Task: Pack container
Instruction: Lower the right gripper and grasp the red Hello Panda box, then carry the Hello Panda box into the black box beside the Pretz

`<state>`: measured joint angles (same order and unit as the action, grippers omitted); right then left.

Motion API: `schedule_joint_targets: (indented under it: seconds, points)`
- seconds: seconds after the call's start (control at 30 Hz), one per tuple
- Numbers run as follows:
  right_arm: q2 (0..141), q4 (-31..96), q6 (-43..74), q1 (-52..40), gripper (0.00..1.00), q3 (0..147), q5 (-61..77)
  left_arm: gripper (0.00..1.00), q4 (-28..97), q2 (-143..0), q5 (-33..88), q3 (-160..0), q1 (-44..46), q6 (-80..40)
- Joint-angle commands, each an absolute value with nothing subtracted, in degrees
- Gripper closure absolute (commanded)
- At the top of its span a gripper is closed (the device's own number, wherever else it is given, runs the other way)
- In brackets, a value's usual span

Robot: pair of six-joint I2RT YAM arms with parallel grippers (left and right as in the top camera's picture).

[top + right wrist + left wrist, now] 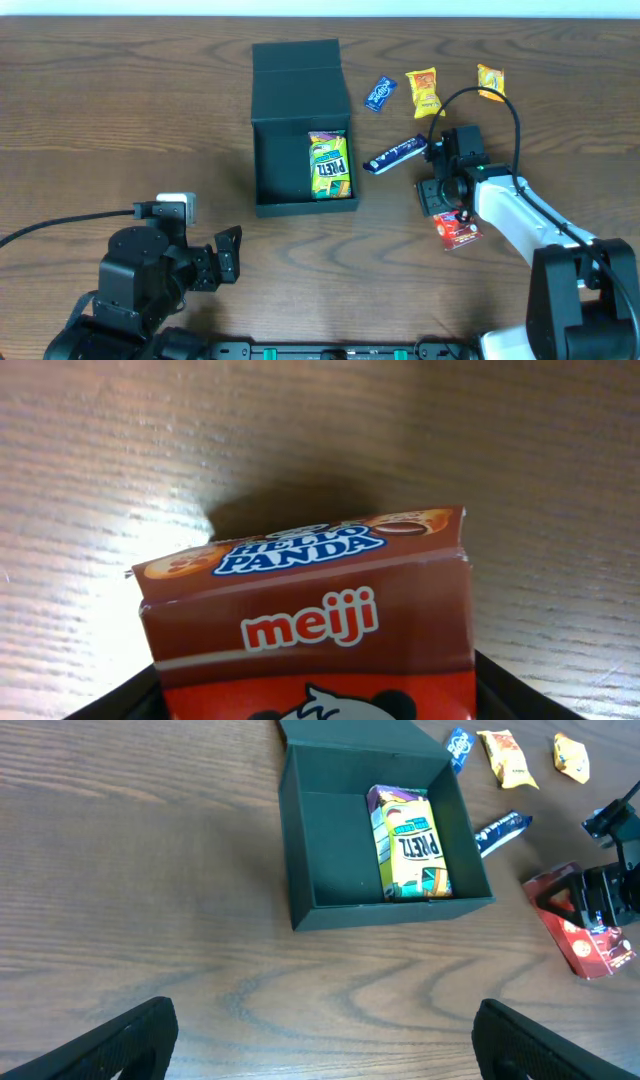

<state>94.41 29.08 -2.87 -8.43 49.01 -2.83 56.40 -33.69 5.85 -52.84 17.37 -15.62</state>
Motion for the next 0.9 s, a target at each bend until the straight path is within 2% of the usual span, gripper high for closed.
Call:
schedule_joint_targets:
  seconds: [0.0, 0.13, 0.4, 0.57, 0.7, 0.87]
  points:
    - [93.69, 28.25, 0.4, -8.23, 0.32, 48.77, -1.69, 0.05, 56.4, -33.61, 5.8, -53.04, 17.39, -15.25]
    - [93.62, 27.81, 0.71, -8.27, 0.35, 50.04, 3.55, 0.05, 56.4, -33.61, 5.8, -53.04, 17.39, -15.25]
    - [93.62, 27.88, 10.39, -8.58, 0.43, 57.71, 18.59, 0.05, 56.4, -33.61, 5.8, -53.04, 17.39, -15.22]
    - [93.62, 28.6, 14.63, -12.43, 0.48, 65.04, 25.5, 0.05, 56.4, -33.63, 5.8, -53.04, 17.39, -15.25]
    - [93.62, 29.34, 18.74, -18.79, 0.48, 72.75, 25.15, 0.05, 56.4, -33.63, 5.8, -53.04, 17.39, -15.25]
    - [93.93, 27.22, 26.15, -27.75, 0.46, 80.16, 16.36, 0.05, 56.4, -33.61, 5.8, -53.04, 17.39, -15.25]
